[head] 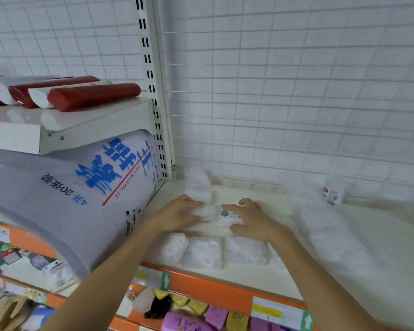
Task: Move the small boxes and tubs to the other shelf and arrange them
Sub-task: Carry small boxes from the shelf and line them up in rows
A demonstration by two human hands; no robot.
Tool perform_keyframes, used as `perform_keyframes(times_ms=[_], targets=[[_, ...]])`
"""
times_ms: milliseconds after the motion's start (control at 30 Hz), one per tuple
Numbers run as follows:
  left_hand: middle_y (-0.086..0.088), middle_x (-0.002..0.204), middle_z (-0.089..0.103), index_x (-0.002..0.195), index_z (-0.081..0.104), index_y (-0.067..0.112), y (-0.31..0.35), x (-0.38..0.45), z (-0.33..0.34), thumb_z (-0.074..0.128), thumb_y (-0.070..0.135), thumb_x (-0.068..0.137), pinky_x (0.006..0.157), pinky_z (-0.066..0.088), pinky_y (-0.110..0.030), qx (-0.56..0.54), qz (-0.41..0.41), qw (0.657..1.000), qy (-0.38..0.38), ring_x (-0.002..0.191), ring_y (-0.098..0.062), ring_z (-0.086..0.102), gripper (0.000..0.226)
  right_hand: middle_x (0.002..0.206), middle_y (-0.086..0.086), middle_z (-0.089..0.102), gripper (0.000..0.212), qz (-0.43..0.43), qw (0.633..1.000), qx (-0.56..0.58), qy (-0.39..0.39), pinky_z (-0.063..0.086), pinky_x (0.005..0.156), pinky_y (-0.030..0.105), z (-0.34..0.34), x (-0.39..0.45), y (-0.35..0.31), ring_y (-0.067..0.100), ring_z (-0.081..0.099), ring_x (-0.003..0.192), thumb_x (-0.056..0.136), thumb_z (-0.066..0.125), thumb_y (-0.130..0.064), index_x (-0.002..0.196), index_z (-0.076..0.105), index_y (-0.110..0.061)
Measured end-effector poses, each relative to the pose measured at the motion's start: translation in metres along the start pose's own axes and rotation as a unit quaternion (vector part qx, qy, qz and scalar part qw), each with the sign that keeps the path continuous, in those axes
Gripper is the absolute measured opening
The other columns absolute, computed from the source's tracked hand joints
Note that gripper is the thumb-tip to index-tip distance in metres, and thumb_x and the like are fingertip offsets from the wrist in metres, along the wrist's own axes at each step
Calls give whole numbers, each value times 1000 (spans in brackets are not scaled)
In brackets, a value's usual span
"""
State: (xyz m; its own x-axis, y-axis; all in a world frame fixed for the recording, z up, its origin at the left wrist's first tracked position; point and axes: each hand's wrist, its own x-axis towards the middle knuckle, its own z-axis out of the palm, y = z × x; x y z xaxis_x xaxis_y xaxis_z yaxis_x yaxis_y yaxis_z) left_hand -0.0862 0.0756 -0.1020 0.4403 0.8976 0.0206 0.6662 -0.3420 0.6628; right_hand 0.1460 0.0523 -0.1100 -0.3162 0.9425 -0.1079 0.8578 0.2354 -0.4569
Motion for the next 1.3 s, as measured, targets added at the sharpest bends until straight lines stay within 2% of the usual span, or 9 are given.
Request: perform_keyframes(times_ms=[100, 200, 333, 433, 533, 667, 800, 1233, 1300], targets=[[14, 92, 58, 106, 63, 18, 1, -6, -2, 55, 26, 91, 69, 37, 0, -50, -5, 996, 68, 75, 12, 56, 18, 143, 2, 20, 59, 2, 1000, 8, 25, 32, 105, 34, 4, -1, 3, 19, 19, 132, 85, 53, -32, 137, 30, -47], [1, 68, 61, 78, 62, 3, -6, 0, -7, 50, 33, 93, 62, 41, -26, -68, -38, 989, 123, 60, -7, 55, 35, 134, -3, 29, 60, -1, 998, 12, 62, 34, 102, 32, 6, -1, 2, 14, 26, 128, 83, 56, -32, 138, 32, -43], [-2, 68, 60, 71, 58, 8, -14, 3, -6, 47, 36, 94, 60, 40, -27, -69, -63, 990, 102, 63, -17, 55, 38, 131, -6, 34, 66, -4, 996, 17, 85, 35, 95, 28, 7, -3, 3, 11, 30, 123, 81, 59, -34, 140, 29, -37], [1, 87, 67, 80, 60, 26, -12, 0, -5, 43, 38, 95, 70, 46, -29, -120, -86, 982, 115, 78, -19, 63, 26, 131, -5, 35, 73, 3, 997, 30, 76, 36, 93, 29, 5, -4, 3, 13, 31, 123, 78, 62, -33, 141, 25, -33], [3, 99, 63, 97, 61, 23, -8, -3, -7, 54, 30, 92, 73, 49, -31, -110, -78, 988, 79, 87, -14, 61, 12, 135, -1, 33, 81, 15, 998, 44, 37, 34, 98, 32, -2, 0, 1, 17, 28, 128, 77, 65, -28, 144, 19, -31], [0, 122, 42, 132, 40, 19, -9, -7, -13, 73, 20, 76, 88, 45, -26, 2, -86, 996, -30, 109, -14, 46, 65, 136, 4, 34, 85, 30, 999, 25, 6, 32, 102, 35, -13, 3, 1, 21, 27, 130, 77, 66, -21, 145, 15, -29], [-1, 125, 38, 136, 33, 18, -12, -10, -8, 76, 23, 72, 102, 35, -30, 78, -88, 993, -23, 119, -16, 36, 77, 136, 6, 34, 81, 52, 998, -17, 3, 30, 102, 33, -13, 4, -5, 24, 25, 130, 80, 65, -25, 145, 19, -19], [0, 119, 37, 125, 49, 6, 4, -13, -12, 76, -2, 67, 80, 23, 7, 22, 76, 986, 149, 105, -8, 36, 65, 126, -3, 30, 65, 53, 964, -19, 259, 28, 87, 16, -40, -68, -14, 14, 27, 117, 76, 71, -21, 133, 39, -20], [2, 120, 37, 125, 49, 6, 14, -14, -10, 78, 0, 65, 90, 26, 0, 6, 124, 983, 134, 108, -9, 38, 66, 125, -4, 30, 66, 67, 957, -31, 282, 28, 89, 18, -49, -96, -8, 14, 27, 116, 76, 71, -24, 134, 38, -21]])
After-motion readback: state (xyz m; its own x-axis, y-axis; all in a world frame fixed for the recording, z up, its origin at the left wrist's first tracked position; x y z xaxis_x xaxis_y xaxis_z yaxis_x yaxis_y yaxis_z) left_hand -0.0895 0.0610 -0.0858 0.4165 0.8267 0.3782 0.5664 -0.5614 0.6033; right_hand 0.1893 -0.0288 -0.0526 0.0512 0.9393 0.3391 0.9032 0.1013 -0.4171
